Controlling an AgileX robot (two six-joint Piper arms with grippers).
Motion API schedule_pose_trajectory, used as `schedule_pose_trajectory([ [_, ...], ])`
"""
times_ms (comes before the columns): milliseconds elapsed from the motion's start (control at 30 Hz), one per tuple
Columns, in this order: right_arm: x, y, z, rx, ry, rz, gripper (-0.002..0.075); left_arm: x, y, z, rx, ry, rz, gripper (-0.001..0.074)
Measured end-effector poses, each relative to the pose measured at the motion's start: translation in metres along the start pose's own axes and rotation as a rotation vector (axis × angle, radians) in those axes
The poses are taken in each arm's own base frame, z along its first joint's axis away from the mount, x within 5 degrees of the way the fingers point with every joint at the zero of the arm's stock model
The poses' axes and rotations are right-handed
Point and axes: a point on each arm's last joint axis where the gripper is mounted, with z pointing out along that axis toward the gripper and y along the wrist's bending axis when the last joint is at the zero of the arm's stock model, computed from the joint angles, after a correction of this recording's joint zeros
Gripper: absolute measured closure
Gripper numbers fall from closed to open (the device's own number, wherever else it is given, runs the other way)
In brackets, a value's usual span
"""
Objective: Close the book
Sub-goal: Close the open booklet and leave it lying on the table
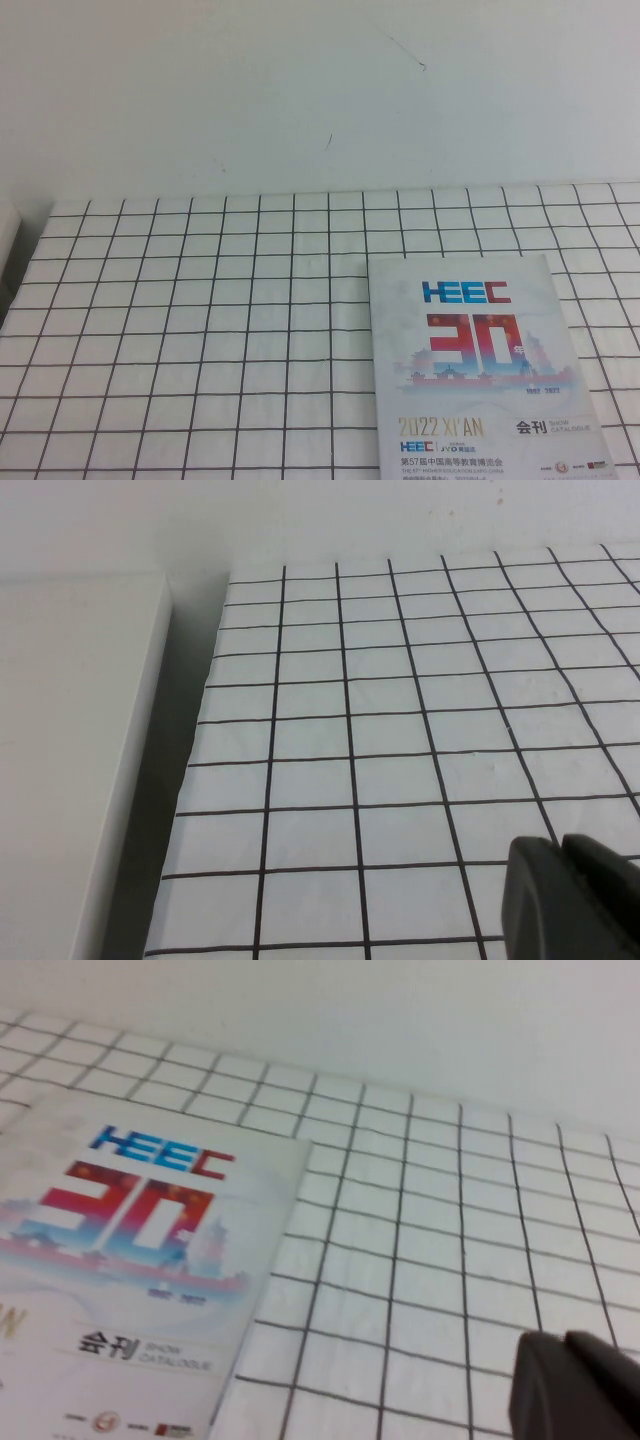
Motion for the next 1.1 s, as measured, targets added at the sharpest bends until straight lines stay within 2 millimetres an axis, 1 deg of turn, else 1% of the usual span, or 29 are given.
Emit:
schedule_pose_trajectory([
  [100, 0.021, -0.002, 0.005, 0.054, 0.021, 0.006, 0.0729, 0.0, 0.0, 0.0, 0.0, 0.0, 0.0, 0.0738],
  [267, 0.049, 0.002, 0.013, 0.063, 0.055, 0.021, 0.0729, 0.0, 0.0, 0.0, 0.0, 0.0, 0.002, 0.0738],
  [433, 0.049, 0.003, 0.015, 0.061, 0.023, 0.034, 0.0729, 0.0, 0.0, 0.0, 0.0, 0.0, 0.002, 0.0738],
  [1100, 0.049, 0.004, 0.015, 0.053, 0.014, 0.053, 0.0729, 0.0, 0.0, 0.0, 0.0, 0.0, 0.002, 0.0738],
])
